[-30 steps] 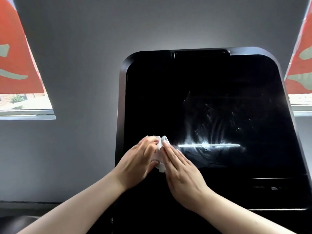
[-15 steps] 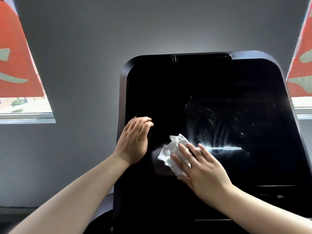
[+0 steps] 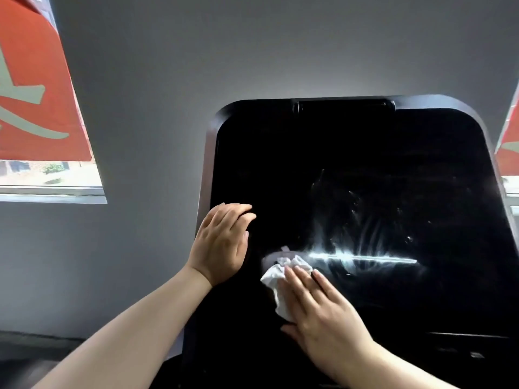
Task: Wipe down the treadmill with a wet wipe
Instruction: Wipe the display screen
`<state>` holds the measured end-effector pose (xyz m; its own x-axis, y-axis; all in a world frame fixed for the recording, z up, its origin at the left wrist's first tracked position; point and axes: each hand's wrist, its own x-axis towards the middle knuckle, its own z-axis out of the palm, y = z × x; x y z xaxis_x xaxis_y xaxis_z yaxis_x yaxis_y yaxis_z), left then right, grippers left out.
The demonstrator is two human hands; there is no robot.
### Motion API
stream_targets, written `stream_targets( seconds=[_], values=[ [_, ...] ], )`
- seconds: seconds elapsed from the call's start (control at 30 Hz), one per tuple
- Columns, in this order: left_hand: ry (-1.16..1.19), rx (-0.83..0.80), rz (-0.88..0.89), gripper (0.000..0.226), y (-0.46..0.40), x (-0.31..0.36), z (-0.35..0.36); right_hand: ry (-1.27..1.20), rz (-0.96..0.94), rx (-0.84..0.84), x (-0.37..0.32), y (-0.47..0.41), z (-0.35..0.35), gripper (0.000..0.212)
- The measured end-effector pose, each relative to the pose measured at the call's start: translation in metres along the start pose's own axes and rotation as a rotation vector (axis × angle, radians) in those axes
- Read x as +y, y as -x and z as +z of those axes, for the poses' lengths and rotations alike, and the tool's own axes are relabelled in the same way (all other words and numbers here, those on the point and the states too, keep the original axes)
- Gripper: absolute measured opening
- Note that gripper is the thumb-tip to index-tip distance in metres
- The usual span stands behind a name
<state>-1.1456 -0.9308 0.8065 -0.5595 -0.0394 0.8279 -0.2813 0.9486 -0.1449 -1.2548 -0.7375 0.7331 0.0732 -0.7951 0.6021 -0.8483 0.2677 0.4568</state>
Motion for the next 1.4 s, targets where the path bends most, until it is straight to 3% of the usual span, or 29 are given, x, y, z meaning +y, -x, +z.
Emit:
stream_targets(
  seconds=[0.17,0.4,0.57,0.8,0.97,1.03,1.17,1.23,1.33,1.4],
  values=[
    [-0.011,-0.012,0.012,0.035,-0.001,0.001,0.0,-0.073,0.373,0.021,0.02,-0.053,-0.011,0.06],
    [0.109,-0.003,0.006,0.036,0.001,-0.001,-0.003,-0.069,0.237,-0.1,-0.022,-0.005,-0.022,0.06],
    [0.177,0.022,0.016,0.036,0.001,-0.005,-0.004,-0.041,0.536,-0.052,0.005,-0.059,-0.022,0.059],
    [0.21,0.038,0.032,0.036,0.002,-0.007,-0.002,-0.063,0.432,-0.179,-0.041,-0.008,-0.036,0.07],
    [0.191,0.032,0.029,0.036,0.001,-0.006,-0.001,-0.027,0.678,-0.089,-0.015,-0.056,-0.03,0.055],
    [0.188,0.031,0.028,0.037,0.001,-0.006,-0.001,-0.103,0.622,-0.094,-0.037,-0.063,-0.028,0.055],
    [0.164,0.019,0.03,0.038,0.002,-0.005,-0.001,-0.128,0.291,-0.287,-0.052,-0.033,-0.034,0.055],
    [0.159,0.021,0.023,0.038,0.001,-0.005,-0.001,-0.022,0.413,-0.247,-0.014,-0.037,-0.032,0.061],
    [0.155,0.032,-0.008,0.038,0.001,-0.005,0.0,-0.071,0.73,-0.204,0.034,-0.065,-0.035,0.069],
    [0.146,0.052,-0.037,0.039,-0.001,-0.006,0.002,-0.165,0.704,-0.178,0.02,-0.091,-0.033,0.062]
  ],
)
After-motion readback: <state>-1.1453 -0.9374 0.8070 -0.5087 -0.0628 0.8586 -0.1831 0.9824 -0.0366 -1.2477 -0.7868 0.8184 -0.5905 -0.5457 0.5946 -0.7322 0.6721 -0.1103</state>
